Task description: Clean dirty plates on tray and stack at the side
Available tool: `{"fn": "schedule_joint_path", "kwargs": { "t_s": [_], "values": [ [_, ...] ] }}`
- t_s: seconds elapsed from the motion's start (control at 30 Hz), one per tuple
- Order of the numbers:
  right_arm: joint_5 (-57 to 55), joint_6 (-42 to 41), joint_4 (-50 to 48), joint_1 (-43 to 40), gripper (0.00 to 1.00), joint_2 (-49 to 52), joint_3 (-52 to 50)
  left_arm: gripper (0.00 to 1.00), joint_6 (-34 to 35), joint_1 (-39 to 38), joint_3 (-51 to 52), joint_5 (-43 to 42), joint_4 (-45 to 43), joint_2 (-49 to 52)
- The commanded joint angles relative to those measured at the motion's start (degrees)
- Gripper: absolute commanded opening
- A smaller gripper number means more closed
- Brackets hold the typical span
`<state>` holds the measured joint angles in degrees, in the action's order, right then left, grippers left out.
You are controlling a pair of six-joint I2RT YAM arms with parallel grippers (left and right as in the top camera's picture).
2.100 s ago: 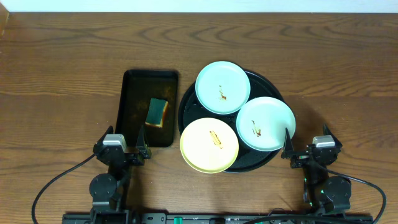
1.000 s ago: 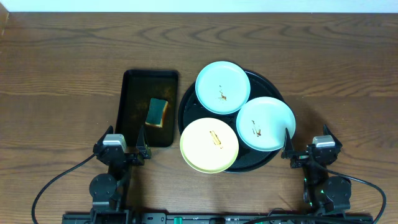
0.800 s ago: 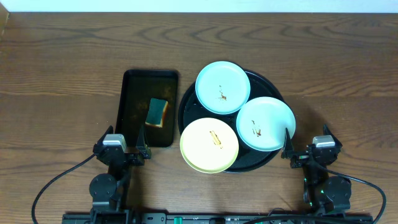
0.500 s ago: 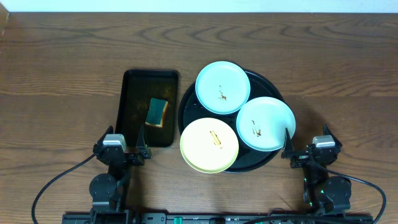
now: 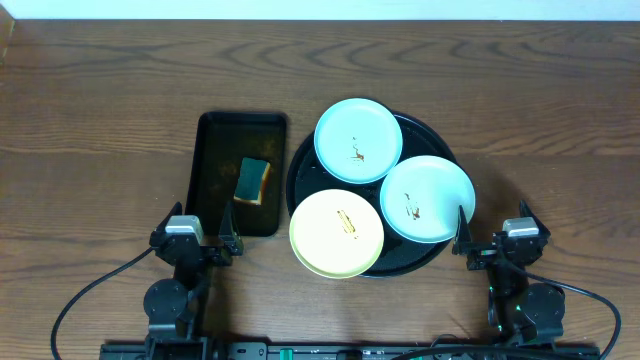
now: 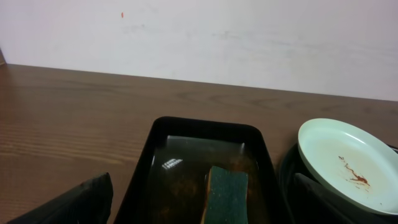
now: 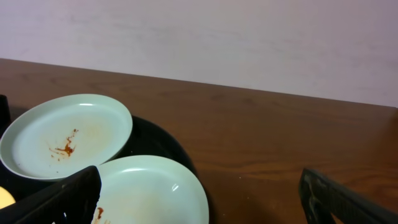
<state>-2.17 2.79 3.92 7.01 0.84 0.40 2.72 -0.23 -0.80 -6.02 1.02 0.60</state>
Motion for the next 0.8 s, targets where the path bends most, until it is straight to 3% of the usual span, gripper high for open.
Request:
{"fn": "schedule_joint_path", "kwargs": {
  "t_s": [0.0,0.3,0.53,0.77],
  "values": [
    [-0.35,0.70,-0.13,0.48,0.99,-0.35,-0.09,0.89,-0.74,-0.24,0.57,-1.03,2.38,-0.37],
    [0.09,0.44,0.17,0.48,0.99,-0.35,-0.09,0.90,-0.74,-0.24,0.57,-1.03,2.40,-0.37],
    [-2.01,-6.34,0.00,0.48,0.99,1.22,-0.07,0.89,3.10,-0.22,0.39,-1.03,2.58,0.70],
    [-2.32,-11.28,2.93,0.48,0.99,7.48,4.44,0.90,5.53,-0.24,-8.68,-1.03,10.56,10.32]
  ]
}}
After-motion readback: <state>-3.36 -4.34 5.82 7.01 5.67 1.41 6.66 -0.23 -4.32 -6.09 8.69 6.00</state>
